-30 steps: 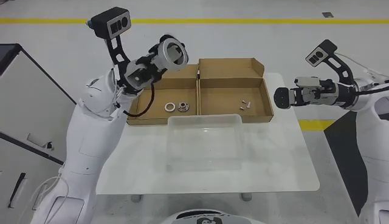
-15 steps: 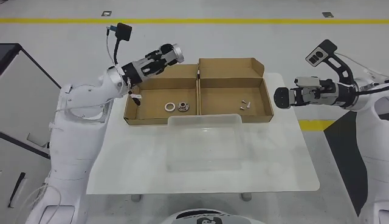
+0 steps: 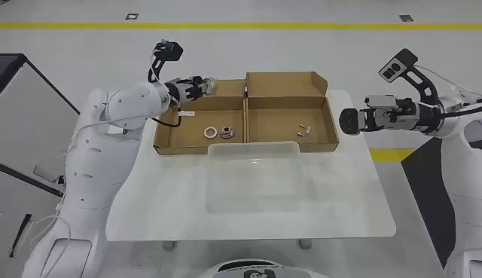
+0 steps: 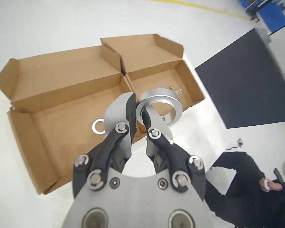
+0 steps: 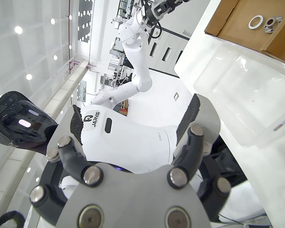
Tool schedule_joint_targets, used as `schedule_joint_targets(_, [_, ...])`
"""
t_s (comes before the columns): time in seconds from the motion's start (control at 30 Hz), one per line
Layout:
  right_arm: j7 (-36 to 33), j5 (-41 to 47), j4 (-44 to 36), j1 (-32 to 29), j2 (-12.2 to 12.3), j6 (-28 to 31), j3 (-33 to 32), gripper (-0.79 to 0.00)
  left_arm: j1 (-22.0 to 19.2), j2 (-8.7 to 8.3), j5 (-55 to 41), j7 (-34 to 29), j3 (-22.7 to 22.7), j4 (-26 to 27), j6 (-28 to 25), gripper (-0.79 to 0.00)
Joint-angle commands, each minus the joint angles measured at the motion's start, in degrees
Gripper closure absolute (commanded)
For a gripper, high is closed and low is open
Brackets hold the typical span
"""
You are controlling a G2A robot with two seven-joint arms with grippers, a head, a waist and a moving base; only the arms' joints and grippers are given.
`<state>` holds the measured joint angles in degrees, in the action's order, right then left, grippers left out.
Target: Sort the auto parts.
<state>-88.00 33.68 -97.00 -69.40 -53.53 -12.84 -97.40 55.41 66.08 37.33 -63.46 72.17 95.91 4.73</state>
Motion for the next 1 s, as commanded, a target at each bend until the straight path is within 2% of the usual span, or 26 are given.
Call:
schedule_joint_targets(0.0, [0.00, 0.00, 0.00, 0.00, 0.00, 0.00, 0.00, -0.785, -1.70, -0.01, 3.74, -2.33, -2.25, -1.74, -0.71, 0.000])
schedule_joint_targets(0.13, [0.00, 0.00, 0.00, 0.00, 0.00, 0.00, 0.00, -0.785, -6.11, 0.39, 8.49, -4.76, -6.74, -6.56, -2.81, 0.000])
schedule_joint_targets(0.33, [0.00, 0.00, 0.00, 0.00, 0.00, 0.00, 0.00, -0.785, -13.48, 1.76, 13.90, -5.19, -14.21, -17.47, -7.43, 0.000])
schedule_joint_targets(0.53, [0.00, 0.00, 0.00, 0.00, 0.00, 0.00, 0.00, -0.785, -19.13, 4.17, 15.92, -5.56, -22.35, -29.54, -11.51, 0.000])
schedule_joint_targets(0.63, [0.00, 0.00, 0.00, 0.00, 0.00, 0.00, 0.00, -0.785, -21.51, 5.52, 15.09, -6.64, -25.76, -35.08, -15.33, 0.000])
schedule_joint_targets(0.87, [0.00, 0.00, 0.00, 0.00, 0.00, 0.00, 0.00, -0.785, -26.04, 8.20, 14.30, -5.24, -30.84, -48.17, -23.71, 0.000])
schedule_joint_targets(0.97, [0.00, 0.00, 0.00, 0.00, 0.00, 0.00, 0.00, -0.785, -27.43, 9.26, 14.80, -4.91, -32.57, -52.97, -25.46, 0.000])
